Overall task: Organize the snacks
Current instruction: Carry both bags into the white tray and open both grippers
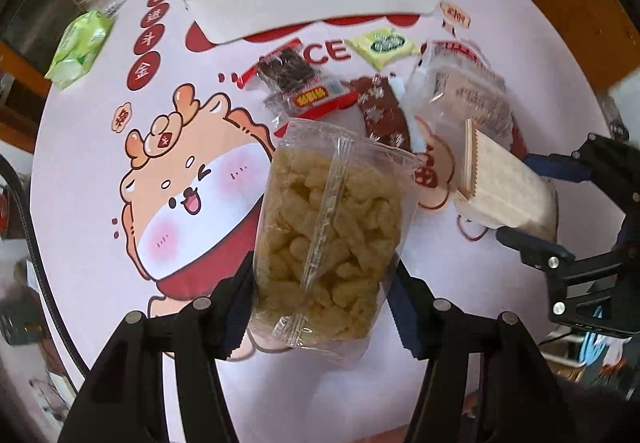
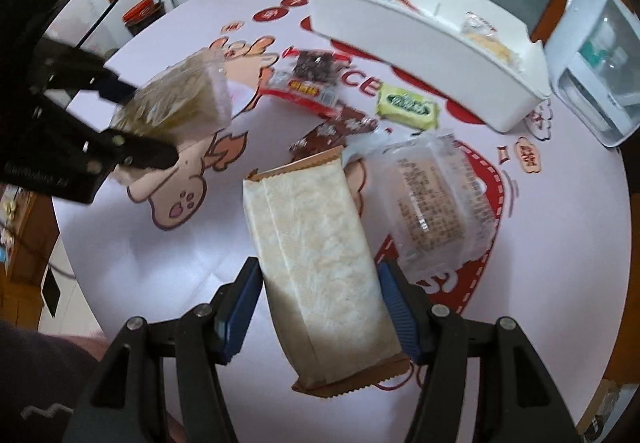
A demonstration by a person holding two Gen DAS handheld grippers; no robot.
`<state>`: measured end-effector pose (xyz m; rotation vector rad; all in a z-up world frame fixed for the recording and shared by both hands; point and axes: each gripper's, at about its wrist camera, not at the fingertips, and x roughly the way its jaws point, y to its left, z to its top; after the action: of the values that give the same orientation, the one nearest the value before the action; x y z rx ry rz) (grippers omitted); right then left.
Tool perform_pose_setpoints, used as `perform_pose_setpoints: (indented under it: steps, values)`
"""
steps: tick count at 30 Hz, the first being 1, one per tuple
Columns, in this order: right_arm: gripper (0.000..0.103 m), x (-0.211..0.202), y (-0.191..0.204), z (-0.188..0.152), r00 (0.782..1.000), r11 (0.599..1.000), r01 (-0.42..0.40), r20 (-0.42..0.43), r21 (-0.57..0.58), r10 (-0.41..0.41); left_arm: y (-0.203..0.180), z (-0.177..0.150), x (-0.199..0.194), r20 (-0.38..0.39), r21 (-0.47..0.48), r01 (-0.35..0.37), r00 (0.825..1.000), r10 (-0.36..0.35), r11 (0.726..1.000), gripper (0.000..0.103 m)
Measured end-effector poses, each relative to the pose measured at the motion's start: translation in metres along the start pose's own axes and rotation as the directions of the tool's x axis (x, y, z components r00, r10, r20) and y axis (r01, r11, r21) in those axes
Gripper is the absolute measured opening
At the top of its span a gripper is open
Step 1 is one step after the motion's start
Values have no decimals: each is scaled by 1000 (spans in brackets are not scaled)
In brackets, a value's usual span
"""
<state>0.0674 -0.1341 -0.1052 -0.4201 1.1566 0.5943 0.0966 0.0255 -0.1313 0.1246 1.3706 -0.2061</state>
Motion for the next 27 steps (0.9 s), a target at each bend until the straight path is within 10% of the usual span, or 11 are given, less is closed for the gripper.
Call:
perform_pose_setpoints:
  steps: [13, 27]
  values:
    - [61, -70, -51, 78, 991, 983, 58, 110, 172, -78, 3, 69, -81, 178, 11, -36, 984, 34, 999, 59]
    - [61, -108, -143, 206, 959, 913, 40, 240, 406, -149, 41, 214, -141, 389, -46, -119, 913, 127, 992, 59]
